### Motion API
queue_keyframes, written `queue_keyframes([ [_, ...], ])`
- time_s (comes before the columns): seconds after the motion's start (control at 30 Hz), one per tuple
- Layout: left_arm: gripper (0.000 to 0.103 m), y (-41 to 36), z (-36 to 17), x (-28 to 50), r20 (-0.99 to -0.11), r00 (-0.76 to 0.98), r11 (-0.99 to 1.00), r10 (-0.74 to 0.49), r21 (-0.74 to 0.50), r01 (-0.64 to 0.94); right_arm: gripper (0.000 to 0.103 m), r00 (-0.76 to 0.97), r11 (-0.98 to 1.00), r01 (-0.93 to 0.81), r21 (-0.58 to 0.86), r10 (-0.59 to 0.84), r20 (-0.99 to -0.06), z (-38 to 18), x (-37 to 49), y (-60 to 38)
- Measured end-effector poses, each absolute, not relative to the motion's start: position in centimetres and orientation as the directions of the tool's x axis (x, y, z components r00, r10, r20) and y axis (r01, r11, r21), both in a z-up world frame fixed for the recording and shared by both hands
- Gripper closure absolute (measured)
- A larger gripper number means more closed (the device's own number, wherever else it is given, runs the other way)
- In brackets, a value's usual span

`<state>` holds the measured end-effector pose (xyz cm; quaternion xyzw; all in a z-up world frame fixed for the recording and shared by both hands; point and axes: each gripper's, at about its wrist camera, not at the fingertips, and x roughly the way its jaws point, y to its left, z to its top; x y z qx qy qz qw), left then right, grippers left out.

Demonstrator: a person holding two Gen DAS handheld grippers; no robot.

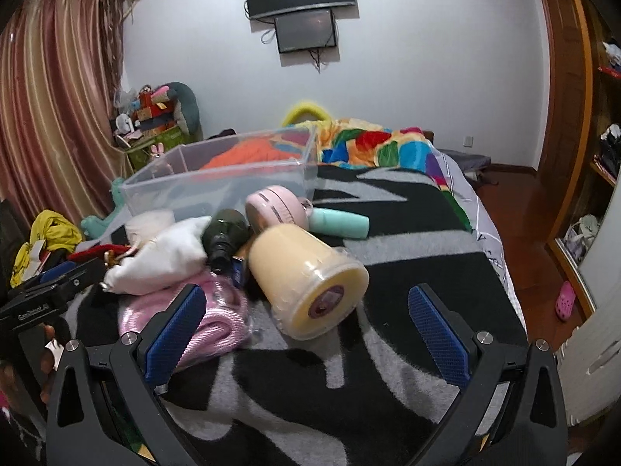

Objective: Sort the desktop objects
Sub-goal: 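Grasp the red velvet pouch with the left tool while the right tool grasps the cream tub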

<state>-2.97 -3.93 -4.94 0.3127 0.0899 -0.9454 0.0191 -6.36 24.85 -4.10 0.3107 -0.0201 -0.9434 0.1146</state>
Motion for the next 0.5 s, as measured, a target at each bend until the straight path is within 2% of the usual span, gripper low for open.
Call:
queue_keyframes([
  [0.13, 0.0, -3.1, -5.1, -3.3, -0.587, -0.81, -0.99, 0.0, -0.115, 0.084, 0.0, -0.762, -0.975, 0.198, 0.1, -0.217, -0.61, -5.2, -7.2, 24.5],
  [0.3, 0.0, -3.2, -5.0, -3.6, -0.575, -0.818, -0.989, 0.014, -0.129, 0.074, 0.0, -0.746, -0.975, 0.184, 0.123, -0.22, -0.628, -6.3, -8.3, 24.6],
  [0.37, 0.004, -3.4, -5.2, -4.1, -0.58, -0.814, -0.986, 0.031, -0.151, 0.069, 0.0, -0.739, -0.972, 0.189, 0.139, -0.234, -0.632, -6.5, -8.6, 24.6],
  [0.43, 0.026, -3.7, -5.6, -4.8, -0.597, -0.8, -0.98, 0.062, -0.189, 0.065, 0.0, -0.728, -0.969, 0.191, 0.157, -0.247, -0.64, -6.7, -9.0, 24.5],
  [0.5, 0.029, -4.2, -6.1, -5.4, -0.615, -0.781, -0.967, 0.112, -0.248, 0.056, 0.0, -0.73, -0.969, 0.179, 0.168, -0.245, -0.638, -6.8, -9.4, 24.7],
])
